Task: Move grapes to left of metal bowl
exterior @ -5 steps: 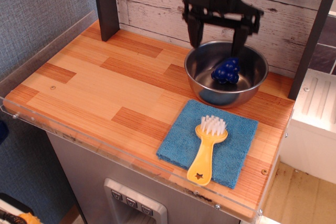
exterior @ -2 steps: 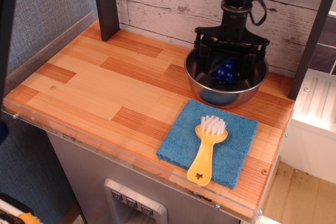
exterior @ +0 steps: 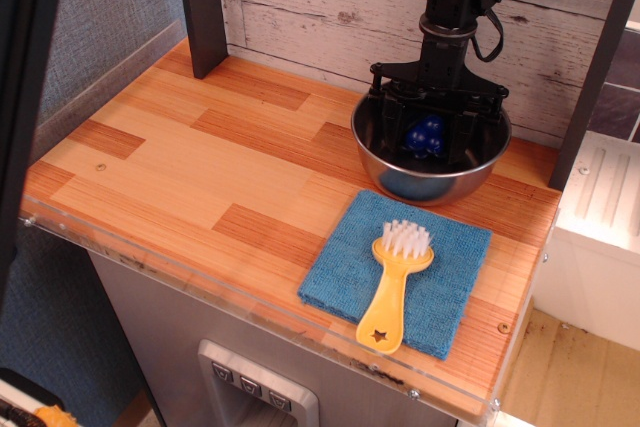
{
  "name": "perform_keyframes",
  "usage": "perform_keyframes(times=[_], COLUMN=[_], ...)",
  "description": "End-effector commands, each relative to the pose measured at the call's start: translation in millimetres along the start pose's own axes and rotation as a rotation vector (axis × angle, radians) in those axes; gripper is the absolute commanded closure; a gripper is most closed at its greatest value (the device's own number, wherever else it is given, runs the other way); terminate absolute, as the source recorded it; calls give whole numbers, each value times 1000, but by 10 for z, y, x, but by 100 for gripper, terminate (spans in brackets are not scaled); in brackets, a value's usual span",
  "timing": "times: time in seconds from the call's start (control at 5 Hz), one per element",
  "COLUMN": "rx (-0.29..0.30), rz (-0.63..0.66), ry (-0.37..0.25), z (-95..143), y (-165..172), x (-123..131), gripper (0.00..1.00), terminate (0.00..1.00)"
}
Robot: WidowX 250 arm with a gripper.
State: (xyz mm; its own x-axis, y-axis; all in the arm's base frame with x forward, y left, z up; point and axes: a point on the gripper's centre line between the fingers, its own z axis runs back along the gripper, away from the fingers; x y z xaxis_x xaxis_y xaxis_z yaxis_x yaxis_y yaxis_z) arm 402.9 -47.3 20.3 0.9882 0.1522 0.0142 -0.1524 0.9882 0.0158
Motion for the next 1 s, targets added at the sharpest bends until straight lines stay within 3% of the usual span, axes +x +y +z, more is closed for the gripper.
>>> perform_keyframes(times=[0.0,0.2,0.4,0.8], rx=[-122,-160,-135,-32], rz=[-28,-7,71,173], ry=[-150,-257,-270,-195], z=[575,1013,1110,844], y=[-54,160,607,1361], x=[34,3,10,189], gripper=[100,100,100,100], terminate=[0,0,0,0])
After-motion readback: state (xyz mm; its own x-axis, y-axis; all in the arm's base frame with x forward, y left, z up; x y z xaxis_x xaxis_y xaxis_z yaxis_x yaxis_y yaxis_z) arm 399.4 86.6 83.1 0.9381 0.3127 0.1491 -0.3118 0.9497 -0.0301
